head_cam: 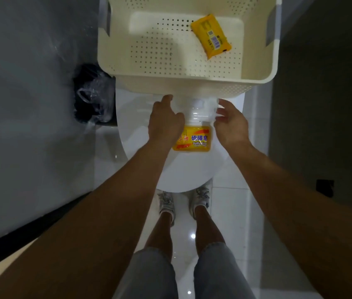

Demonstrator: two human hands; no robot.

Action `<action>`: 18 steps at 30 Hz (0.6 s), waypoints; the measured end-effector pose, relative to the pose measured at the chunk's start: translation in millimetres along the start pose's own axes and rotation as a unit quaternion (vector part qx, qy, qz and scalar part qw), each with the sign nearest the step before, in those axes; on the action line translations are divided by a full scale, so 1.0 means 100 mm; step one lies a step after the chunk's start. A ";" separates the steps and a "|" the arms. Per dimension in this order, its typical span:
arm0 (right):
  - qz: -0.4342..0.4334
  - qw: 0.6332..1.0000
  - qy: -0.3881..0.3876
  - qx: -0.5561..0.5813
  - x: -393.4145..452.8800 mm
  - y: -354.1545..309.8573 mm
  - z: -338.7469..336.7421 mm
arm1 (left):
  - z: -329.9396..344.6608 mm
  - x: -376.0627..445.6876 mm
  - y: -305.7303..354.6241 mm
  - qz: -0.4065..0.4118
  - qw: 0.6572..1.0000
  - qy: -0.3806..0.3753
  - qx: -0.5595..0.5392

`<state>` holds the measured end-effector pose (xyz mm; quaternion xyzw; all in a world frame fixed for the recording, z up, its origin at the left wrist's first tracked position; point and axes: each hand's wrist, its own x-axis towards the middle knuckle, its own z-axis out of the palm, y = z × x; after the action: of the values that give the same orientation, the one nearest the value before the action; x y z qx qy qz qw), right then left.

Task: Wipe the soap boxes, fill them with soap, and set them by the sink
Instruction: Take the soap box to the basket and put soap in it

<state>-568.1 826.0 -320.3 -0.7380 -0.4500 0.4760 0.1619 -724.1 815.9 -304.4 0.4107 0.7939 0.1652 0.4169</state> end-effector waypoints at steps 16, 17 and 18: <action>0.062 0.996 0.010 0.059 -0.50 0.51 0.12 | 0.20 -0.53 -0.58 -0.065 0.998 -0.013 0.005; 0.064 0.997 -0.005 0.045 -0.48 0.50 0.12 | 0.21 -0.50 -0.59 -0.054 0.998 -0.023 0.025; 0.062 0.997 -0.014 0.037 -0.47 0.48 0.12 | 0.22 -0.48 -0.60 -0.044 0.998 -0.028 0.043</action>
<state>-560.7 759.2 -332.2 -0.7512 -0.3876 0.5118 0.1534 -722.6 739.7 -328.9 0.3978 0.8054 0.1005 0.4278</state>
